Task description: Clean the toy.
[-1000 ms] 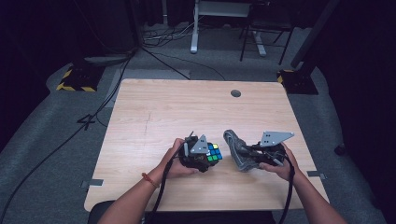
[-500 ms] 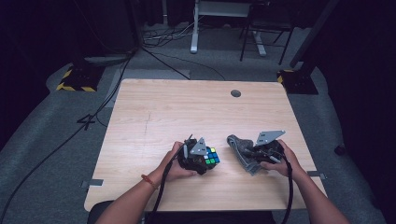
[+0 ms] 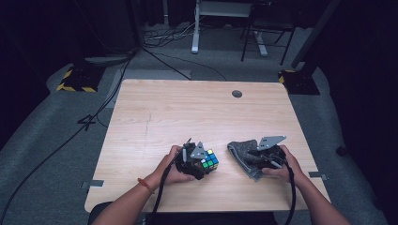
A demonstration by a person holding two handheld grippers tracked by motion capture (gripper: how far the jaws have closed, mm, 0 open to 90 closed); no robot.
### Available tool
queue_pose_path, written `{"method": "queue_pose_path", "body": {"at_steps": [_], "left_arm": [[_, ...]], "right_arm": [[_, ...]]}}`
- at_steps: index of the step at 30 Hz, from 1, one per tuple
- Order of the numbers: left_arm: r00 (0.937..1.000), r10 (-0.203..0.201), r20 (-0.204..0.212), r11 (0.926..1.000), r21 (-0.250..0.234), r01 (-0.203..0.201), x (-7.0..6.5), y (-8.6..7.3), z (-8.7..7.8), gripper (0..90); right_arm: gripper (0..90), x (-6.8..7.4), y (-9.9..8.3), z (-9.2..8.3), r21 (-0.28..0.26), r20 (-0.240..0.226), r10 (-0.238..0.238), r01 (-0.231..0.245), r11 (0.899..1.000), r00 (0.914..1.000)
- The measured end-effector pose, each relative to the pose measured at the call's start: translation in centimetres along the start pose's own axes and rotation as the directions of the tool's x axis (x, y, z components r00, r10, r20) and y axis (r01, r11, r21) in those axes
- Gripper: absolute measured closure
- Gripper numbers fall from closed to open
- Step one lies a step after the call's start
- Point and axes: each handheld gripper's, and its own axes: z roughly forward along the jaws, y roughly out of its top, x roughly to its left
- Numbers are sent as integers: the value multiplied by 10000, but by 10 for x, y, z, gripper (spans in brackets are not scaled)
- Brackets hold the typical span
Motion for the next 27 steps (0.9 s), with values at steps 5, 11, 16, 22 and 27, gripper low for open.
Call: {"method": "queue_pose_path", "body": {"at_steps": [5,11,16,22,27], "left_arm": [[10000,14,16,10000,7,-14,-4,-2,-4,230],[9999,74,68,9998,158,-75,-11,-5,-12,233],[9997,231,41,9987,450,-232,-19,-12,-16,262],[9987,365,369,9976,568,-386,-30,-16,-20,270],[9947,553,870,9956,713,-616,-41,-16,-20,277]], "right_arm": [[475,4,2,-7,-565,89,160,-155,9983,9998],[428,14,8,-10,-851,276,-48,71,9963,9996],[385,21,13,-9,-1056,439,-140,186,9942,9989],[353,32,17,-6,-1195,410,-331,378,9921,9986],[341,41,20,-1,-1252,275,-555,585,9904,9981]]}}
